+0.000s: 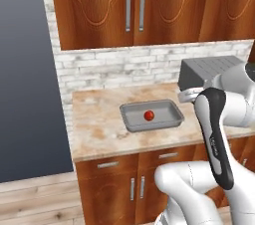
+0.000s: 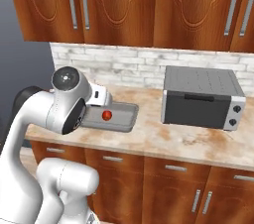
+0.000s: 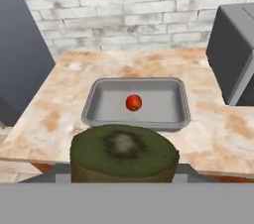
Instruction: Pick the apple and kiwi from the fridge and place them inside the tupperware on the counter.
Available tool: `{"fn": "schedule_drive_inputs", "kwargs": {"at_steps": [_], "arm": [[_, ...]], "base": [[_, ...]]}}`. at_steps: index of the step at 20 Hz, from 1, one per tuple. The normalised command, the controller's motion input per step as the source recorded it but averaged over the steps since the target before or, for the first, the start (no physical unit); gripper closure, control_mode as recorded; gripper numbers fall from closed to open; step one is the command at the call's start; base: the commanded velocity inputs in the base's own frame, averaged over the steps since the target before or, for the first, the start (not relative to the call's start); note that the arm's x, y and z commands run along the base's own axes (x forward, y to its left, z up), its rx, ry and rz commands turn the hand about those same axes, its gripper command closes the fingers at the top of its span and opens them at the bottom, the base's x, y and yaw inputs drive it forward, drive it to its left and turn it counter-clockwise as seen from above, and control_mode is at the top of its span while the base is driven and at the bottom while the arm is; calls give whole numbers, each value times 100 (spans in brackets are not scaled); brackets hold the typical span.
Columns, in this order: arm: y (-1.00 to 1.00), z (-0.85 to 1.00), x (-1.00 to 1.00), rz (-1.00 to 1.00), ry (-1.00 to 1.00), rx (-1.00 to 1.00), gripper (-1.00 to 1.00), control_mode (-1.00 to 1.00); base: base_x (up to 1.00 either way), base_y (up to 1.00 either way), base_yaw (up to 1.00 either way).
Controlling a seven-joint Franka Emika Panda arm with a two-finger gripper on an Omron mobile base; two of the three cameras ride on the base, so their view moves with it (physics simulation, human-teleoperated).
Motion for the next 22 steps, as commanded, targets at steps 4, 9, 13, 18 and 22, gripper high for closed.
{"fn": "schedule_drive_inputs", "kwargs": {"at_steps": [4, 9, 13, 18, 22], "arm": [[0, 0, 0, 0, 0, 0, 100, 100], [0, 0, 0, 0, 0, 0, 100, 100], [9, -50, 6, 0, 10, -5, 100, -100], [11, -96, 28, 0, 16, -8, 100, -100], [0, -77, 34, 0, 9, -1, 100, -100]], "base": [[43, 1, 0], [59, 21, 0], [11, 9, 0], [0, 0, 0], [0, 0, 0]]}}
